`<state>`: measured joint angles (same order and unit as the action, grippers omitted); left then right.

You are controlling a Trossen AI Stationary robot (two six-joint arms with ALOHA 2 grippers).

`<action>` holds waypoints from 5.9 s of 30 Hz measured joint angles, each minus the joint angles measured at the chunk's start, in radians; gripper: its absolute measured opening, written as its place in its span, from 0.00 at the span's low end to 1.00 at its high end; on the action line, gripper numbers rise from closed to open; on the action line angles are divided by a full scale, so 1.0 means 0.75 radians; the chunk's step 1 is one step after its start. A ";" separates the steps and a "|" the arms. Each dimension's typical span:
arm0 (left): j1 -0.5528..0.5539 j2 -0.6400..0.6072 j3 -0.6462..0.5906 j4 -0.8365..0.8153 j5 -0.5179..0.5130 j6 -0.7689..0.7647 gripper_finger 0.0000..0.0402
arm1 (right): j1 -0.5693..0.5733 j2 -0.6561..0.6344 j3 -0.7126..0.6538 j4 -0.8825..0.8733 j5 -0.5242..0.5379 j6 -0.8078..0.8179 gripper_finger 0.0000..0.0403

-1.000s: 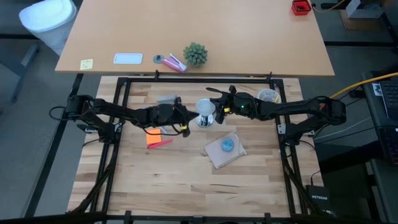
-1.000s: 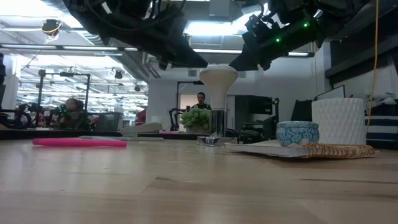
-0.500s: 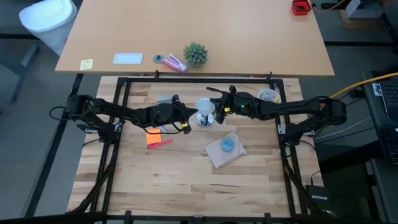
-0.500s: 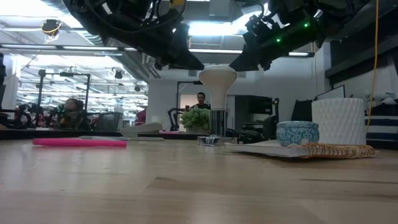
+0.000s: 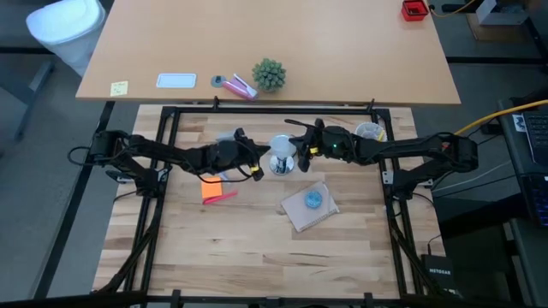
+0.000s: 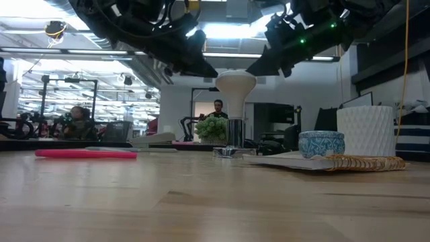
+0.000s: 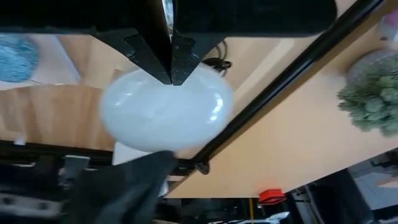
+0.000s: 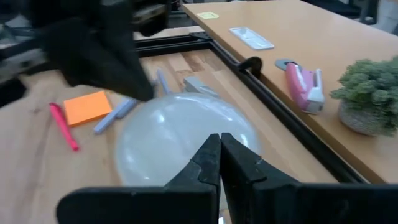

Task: Screw lightbulb
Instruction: Insert the lightbulb into the lamp

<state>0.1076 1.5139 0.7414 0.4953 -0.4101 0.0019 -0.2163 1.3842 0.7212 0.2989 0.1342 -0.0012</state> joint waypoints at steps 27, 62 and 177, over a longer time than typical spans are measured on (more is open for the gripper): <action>0.031 -0.004 0.002 0.151 0.004 0.072 0.00 | 0.002 0.002 0.000 -0.006 -0.050 0.051 0.03; -0.026 0.084 0.003 0.195 0.116 0.028 0.00 | 0.000 0.004 -0.002 0.048 -0.053 0.049 0.03; -0.033 0.065 0.000 0.098 0.039 -0.037 0.00 | 0.000 0.001 0.000 0.014 0.216 -0.040 0.03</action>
<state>0.0828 1.5623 0.7414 0.5685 -0.3805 -0.0262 -0.2165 1.3849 0.7212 0.3096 0.2966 -0.0315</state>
